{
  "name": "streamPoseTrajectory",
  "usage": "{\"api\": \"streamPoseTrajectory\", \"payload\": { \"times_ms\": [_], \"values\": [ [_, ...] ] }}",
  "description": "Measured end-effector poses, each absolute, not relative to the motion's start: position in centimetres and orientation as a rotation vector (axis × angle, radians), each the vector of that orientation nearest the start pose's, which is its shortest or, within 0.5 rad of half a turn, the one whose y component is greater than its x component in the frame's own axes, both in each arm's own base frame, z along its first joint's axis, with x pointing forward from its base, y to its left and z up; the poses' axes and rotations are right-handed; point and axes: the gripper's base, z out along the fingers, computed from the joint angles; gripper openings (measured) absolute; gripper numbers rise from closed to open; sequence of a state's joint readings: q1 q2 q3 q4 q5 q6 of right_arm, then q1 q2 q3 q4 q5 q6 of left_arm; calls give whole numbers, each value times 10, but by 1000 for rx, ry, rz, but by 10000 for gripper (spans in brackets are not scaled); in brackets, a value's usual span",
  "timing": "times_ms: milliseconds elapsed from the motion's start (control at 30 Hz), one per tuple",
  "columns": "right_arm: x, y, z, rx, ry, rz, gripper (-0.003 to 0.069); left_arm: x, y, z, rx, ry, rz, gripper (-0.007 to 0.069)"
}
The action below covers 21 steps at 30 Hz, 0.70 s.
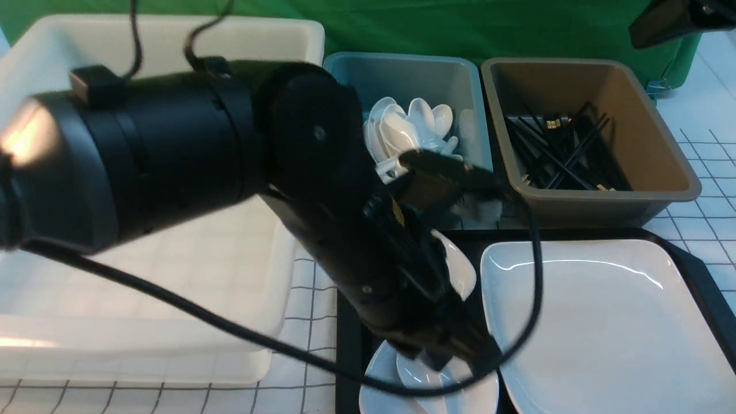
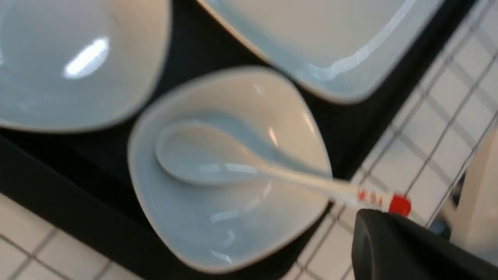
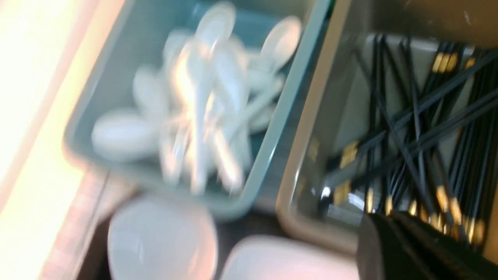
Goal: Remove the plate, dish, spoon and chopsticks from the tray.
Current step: Use the left arm to grab a soup spoon from the plate
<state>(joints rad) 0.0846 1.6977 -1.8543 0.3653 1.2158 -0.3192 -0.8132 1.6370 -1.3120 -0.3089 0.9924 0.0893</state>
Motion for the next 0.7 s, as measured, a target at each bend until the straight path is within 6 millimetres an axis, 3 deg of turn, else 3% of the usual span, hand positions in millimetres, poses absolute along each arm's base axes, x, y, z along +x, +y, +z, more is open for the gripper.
{"api": "streamPoseTrajectory", "payload": {
  "times_ms": [67, 133, 300, 433, 467, 700],
  "values": [
    [329, 68, 404, -546, 2463, 378, 53, 204, -272, 272, 1012, 2753, -498, -2],
    [312, 70, 396, -565, 2484, 377, 78, 202, -277, 265, 924, 2822, -494, 0],
    [282, 65, 391, -558, 2463, 351, 127, 194, -293, 244, 908, 2902, -465, 57],
    [264, 61, 393, -556, 2446, 336, 134, 197, -302, 230, 850, 2923, -470, 167],
    [260, 61, 394, -554, 2437, 332, 135, 199, -304, 223, 793, 2946, -469, 232],
    [245, 58, 406, -549, 2383, 315, 141, 205, -310, 198, 573, 3054, -419, 456]
  ]
}}
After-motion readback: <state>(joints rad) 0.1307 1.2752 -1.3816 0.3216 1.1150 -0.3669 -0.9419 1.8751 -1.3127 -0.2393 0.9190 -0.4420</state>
